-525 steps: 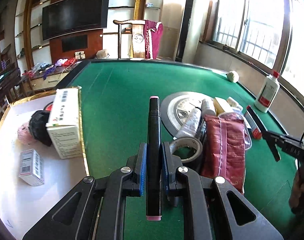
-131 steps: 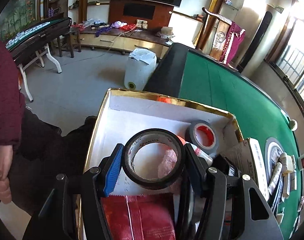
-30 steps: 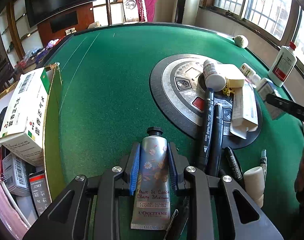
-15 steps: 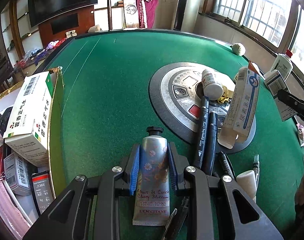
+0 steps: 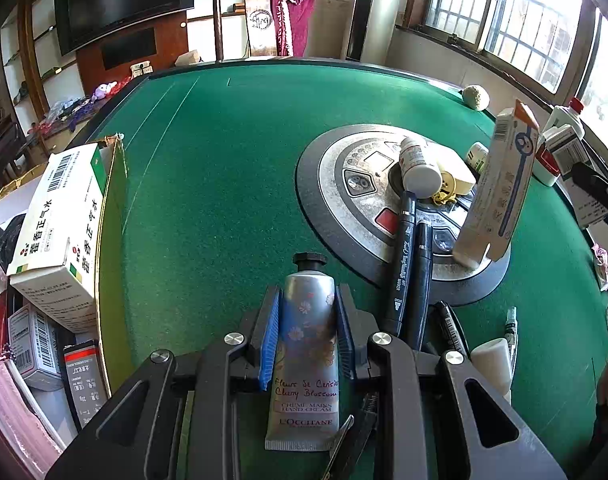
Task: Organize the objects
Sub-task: 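Lift the hand cream tube and medicine box off the table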
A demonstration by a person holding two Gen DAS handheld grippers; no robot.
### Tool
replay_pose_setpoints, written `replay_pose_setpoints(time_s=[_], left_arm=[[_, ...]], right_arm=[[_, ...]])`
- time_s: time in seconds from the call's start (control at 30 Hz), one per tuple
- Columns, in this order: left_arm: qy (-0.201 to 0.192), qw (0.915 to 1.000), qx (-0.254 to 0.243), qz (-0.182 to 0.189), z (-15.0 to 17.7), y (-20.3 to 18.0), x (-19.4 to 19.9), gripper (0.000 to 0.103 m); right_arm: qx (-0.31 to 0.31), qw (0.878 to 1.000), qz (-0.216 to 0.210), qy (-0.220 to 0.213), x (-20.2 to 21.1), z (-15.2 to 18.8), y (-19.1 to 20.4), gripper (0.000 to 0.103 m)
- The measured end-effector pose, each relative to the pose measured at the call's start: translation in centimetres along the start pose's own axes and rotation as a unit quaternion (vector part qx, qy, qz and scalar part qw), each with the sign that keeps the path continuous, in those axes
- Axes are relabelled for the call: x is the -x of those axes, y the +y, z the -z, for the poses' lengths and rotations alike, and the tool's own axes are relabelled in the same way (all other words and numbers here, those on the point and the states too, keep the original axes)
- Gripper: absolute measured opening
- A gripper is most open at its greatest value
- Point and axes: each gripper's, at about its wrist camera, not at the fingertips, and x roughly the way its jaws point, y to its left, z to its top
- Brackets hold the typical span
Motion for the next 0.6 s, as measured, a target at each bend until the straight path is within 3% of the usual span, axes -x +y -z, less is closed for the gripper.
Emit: replay_pose_setpoints(time_s=[0.1,0.17,0.27,0.43,0.47,0.6], left_arm=[[0.0,1.0,0.001,0.0,0.0,0.0,0.1,0.022],[0.0,1.0,0.0,0.0,0.0,-0.1,0.0,0.022],[0.0,1.0,0.001,0.0,0.0,-0.1,0.0,0.022],[0.001,1.0,0.0,0.0,0.0,0.0,0.0,0.022],[0.001,1.0,-0.001,0.0,0.0,0.0,0.0,0.022],[0.003,1.0,-0.002,-0.001,0.0,-0.1,-0.1,0.022]], right_arm=[[0.033,0.999,-0.004,-0.015,0.7,0.1,1.2,0.031],[0.056,0.997,-0.036,-0.034,1.6,0.1,2.4,0.031],[0.076,0.996,-0.019,-0.053,2.5,0.4,3.6,0.031],[0.046,0.996,-0.054,-0.06,3.3,0.3,2.9,0.031],[0.046,0.993,-0.076,-0.073,4.1,0.2,3.0,0.031],[0.087,0.984,-0.09,-0.128,6.8,0.3,5.1,0.032]])
